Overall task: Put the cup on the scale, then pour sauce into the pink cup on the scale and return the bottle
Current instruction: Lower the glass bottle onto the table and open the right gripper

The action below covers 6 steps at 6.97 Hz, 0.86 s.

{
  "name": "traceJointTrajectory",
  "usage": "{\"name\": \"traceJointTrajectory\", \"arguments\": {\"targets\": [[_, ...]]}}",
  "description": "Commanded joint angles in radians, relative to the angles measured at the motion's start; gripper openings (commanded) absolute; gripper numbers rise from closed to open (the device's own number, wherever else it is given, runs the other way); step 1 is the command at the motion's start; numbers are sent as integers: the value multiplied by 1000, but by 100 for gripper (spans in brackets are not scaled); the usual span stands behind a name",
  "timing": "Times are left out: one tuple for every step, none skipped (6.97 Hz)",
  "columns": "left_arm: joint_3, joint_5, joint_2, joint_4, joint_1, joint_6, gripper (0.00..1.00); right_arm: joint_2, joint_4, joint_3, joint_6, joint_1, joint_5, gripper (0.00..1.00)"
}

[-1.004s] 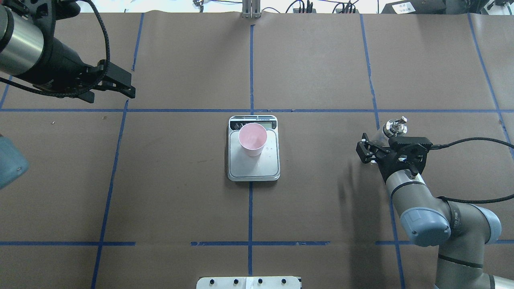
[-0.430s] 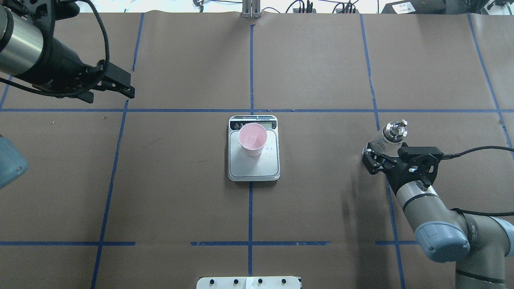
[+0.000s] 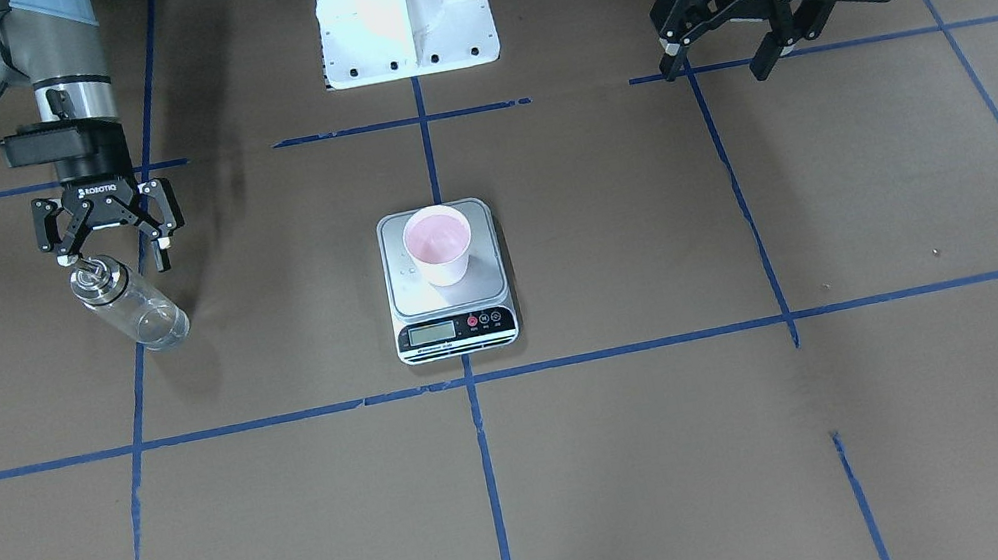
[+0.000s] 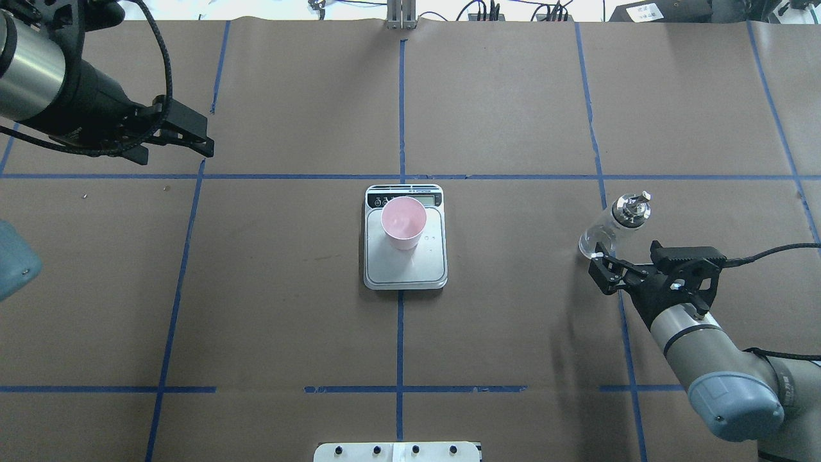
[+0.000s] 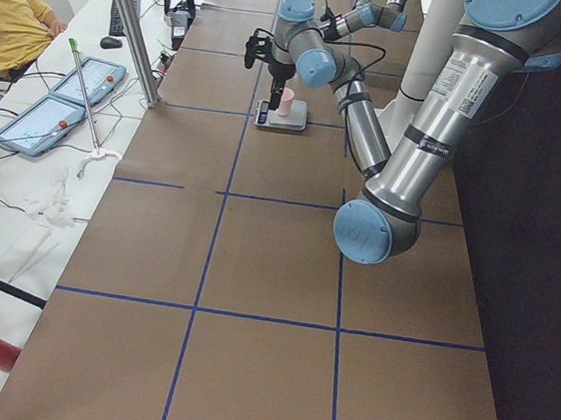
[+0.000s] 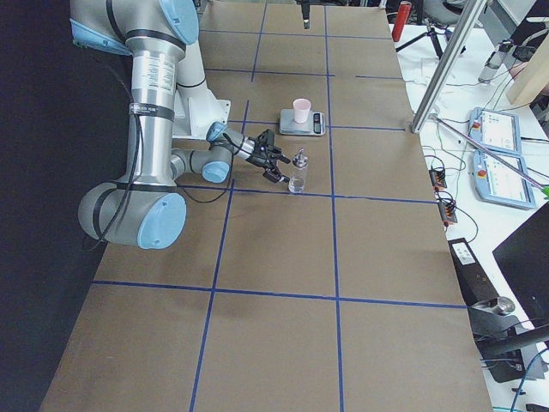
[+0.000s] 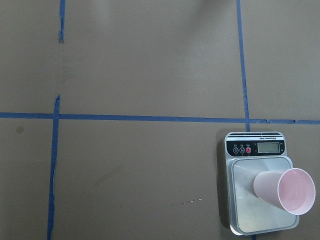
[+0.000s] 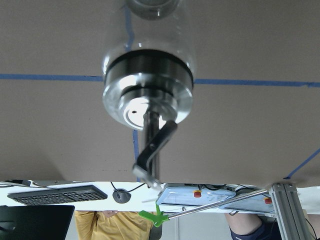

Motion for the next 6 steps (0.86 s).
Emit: {"name": "traceJointTrajectory", "arguments": {"targets": [[-5,1,4,15,2,2,100,-96,15,67,-2,-2,80,100],[1,1,7,15,2,8,100,-169,110,60,-23,1,124,100],[5,1,8,15,2,14,100,-228,225,41,-69,4,179,100],[7,2,10,13,2,14,100,-242,302,-3,-122,13,192,100],[10,2,10,13,4,14,100,-244,367,-43,-184,82,265,100],[10,2,10,13,4,15,100,-244,404,-64,-242,187,392,100]]}}
